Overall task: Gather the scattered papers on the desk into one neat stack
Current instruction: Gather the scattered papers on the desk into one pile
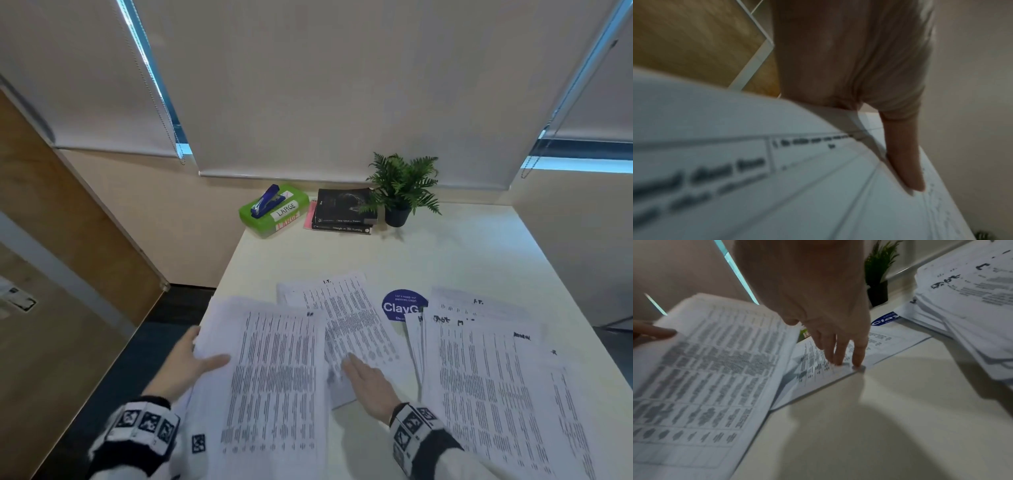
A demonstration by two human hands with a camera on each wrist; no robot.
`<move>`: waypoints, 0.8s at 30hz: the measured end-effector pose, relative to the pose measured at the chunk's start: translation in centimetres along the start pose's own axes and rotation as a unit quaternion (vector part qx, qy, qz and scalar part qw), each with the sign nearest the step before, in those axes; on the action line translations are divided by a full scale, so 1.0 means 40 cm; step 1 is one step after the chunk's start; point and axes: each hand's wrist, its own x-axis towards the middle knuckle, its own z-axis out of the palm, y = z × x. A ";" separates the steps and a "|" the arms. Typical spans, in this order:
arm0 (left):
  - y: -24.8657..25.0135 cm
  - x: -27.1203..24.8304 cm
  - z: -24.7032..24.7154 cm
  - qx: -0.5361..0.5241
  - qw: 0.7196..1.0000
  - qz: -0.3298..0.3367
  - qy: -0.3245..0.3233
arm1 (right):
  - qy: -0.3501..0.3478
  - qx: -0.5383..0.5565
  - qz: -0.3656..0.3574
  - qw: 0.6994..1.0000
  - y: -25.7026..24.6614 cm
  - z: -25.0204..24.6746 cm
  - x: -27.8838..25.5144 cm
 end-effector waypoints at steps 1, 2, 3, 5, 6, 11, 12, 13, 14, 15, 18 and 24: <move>0.038 -0.010 -0.016 -0.016 0.999 0.024 -0.025 | -0.013 0.068 0.001 0.998 -0.007 -0.008 -0.003; 0.071 -0.015 -0.029 -0.024 0.998 0.040 -0.043 | -0.017 0.134 0.004 0.991 -0.010 -0.018 -0.002; 0.111 -0.026 -0.039 -0.032 0.996 0.066 -0.059 | -0.015 0.194 0.013 0.981 -0.013 -0.030 -0.001; 0.177 -0.038 -0.047 -0.051 0.989 0.106 -0.083 | -0.004 0.264 0.040 0.964 -0.008 -0.052 0.009; 0.205 -0.035 -0.047 -0.063 0.986 0.123 -0.094 | -0.003 0.283 0.050 0.958 -0.006 -0.060 0.014; 0.280 0.046 0.012 -0.178 0.964 0.139 -0.139 | 0.011 0.439 0.046 0.897 -0.008 -0.106 0.032; 0.279 0.081 0.038 -0.206 0.959 0.127 -0.145 | 0.011 0.494 0.026 0.869 -0.008 -0.123 0.034; 0.273 0.118 0.070 -0.234 0.955 0.108 -0.149 | 0.010 0.548 0.006 0.836 -0.007 -0.143 0.036; 0.269 0.150 0.105 -0.259 0.951 0.082 -0.149 | 0.007 0.587 0.003 0.809 -0.004 -0.166 0.037; 0.265 0.174 0.141 -0.274 0.948 0.061 -0.148 | 0.020 0.614 0.017 0.789 0.002 -0.188 0.040; 0.208 0.247 0.245 -0.239 0.966 0.006 -0.102 | 0.055 0.613 0.060 0.786 0.044 -0.236 0.064; 0.086 0.250 0.387 0.176 0.982 -0.071 0.022 | 0.146 0.149 0.110 0.972 0.092 -0.226 0.108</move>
